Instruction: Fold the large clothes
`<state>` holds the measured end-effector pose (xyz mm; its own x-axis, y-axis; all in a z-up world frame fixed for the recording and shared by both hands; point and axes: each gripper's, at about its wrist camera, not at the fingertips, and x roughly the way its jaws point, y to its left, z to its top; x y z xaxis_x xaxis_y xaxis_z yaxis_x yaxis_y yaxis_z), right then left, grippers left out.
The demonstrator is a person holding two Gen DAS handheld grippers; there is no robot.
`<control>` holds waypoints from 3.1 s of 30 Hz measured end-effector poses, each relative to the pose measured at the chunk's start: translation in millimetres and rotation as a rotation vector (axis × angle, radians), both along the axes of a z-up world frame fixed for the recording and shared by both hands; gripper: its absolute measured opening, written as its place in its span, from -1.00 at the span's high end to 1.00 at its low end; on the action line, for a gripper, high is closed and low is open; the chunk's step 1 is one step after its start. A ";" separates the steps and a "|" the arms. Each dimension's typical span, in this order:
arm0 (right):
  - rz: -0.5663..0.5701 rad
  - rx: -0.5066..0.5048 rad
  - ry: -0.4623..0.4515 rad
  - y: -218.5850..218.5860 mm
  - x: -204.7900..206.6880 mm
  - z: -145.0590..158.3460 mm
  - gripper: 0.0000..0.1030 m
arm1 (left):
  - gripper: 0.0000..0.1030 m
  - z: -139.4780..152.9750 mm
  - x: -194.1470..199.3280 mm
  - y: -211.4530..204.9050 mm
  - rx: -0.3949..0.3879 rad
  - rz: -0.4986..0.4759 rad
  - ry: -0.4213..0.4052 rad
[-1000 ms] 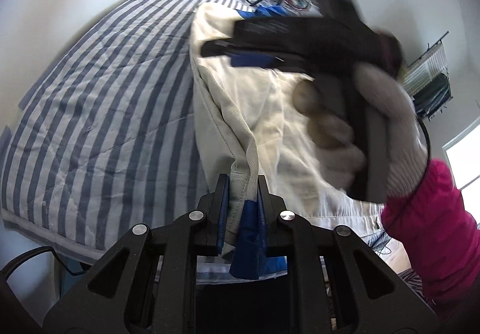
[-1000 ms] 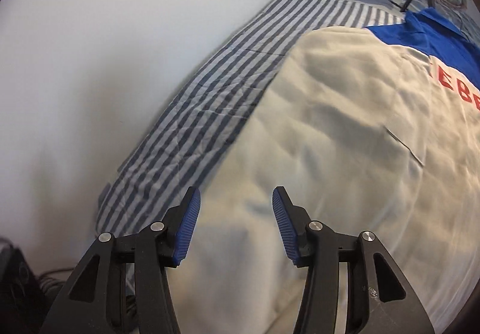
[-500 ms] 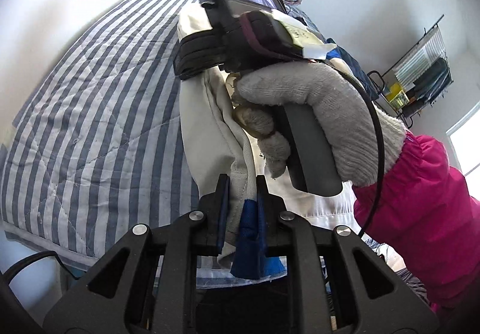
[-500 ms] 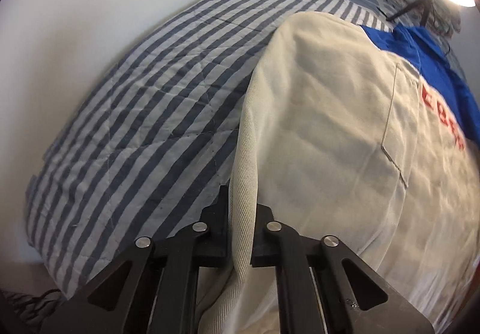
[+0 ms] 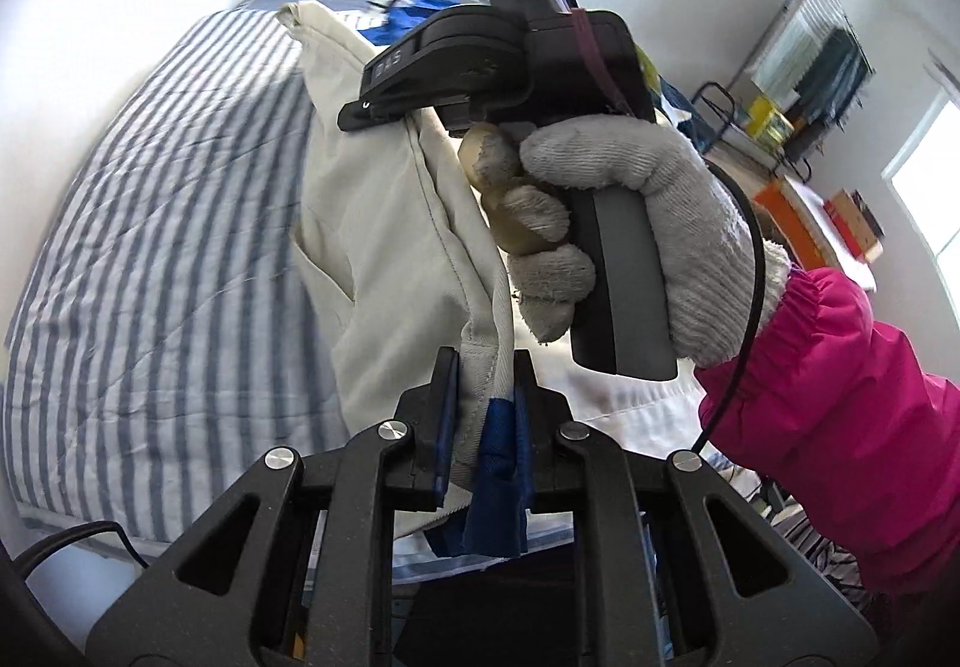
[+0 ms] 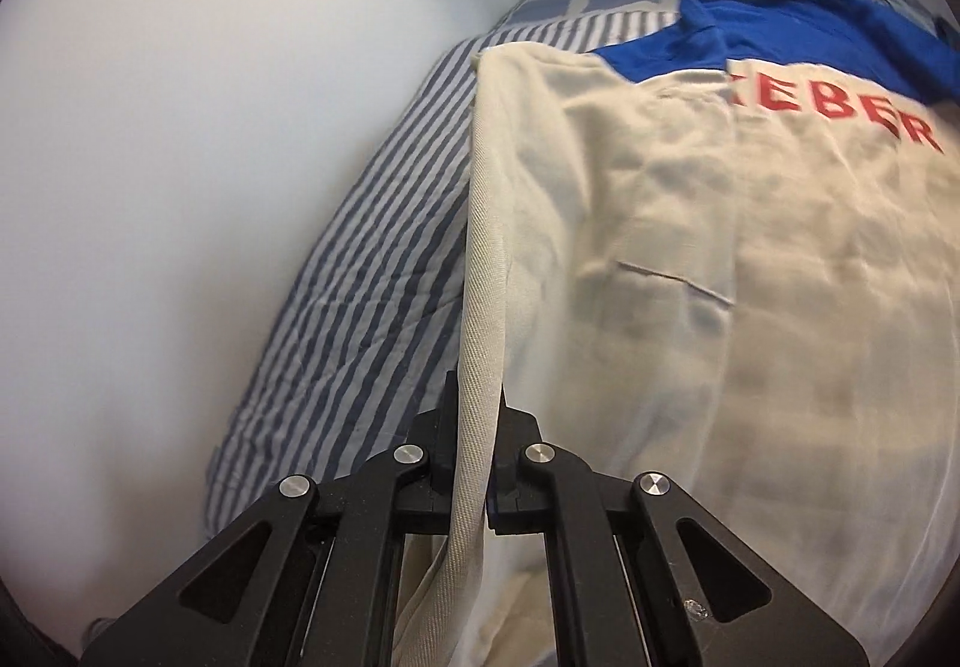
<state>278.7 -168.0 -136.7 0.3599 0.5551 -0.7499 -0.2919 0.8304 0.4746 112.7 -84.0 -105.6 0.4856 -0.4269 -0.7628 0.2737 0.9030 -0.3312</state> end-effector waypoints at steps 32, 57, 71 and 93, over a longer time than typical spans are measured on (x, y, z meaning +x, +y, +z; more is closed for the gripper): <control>-0.119 -0.120 -0.064 -126.4 -58.0 -20.4 0.87 | 0.62 -7.0 -5.1 -14.5 -0.024 -0.069 0.030; 0.044 -0.187 -0.112 -108.1 -123.7 -33.7 0.87 | 0.60 -56.3 -20.7 -35.9 0.048 -0.067 0.083; -0.133 -0.198 -0.243 -208.7 -179.2 33.9 0.15 | -0.20 50.7 -27.3 -59.4 -0.025 -0.118 -0.107; -0.846 -0.037 -0.034 -491.1 -263.7 -0.4 0.09 | -0.21 62.2 26.7 -121.1 -0.064 -0.220 -0.040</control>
<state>15.0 -659.1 -137.2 0.6654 0.0639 -0.7437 0.4213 0.7903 0.4448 139.4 -205.1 -43.3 0.4048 -0.5728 -0.7127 0.4761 0.7975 -0.3706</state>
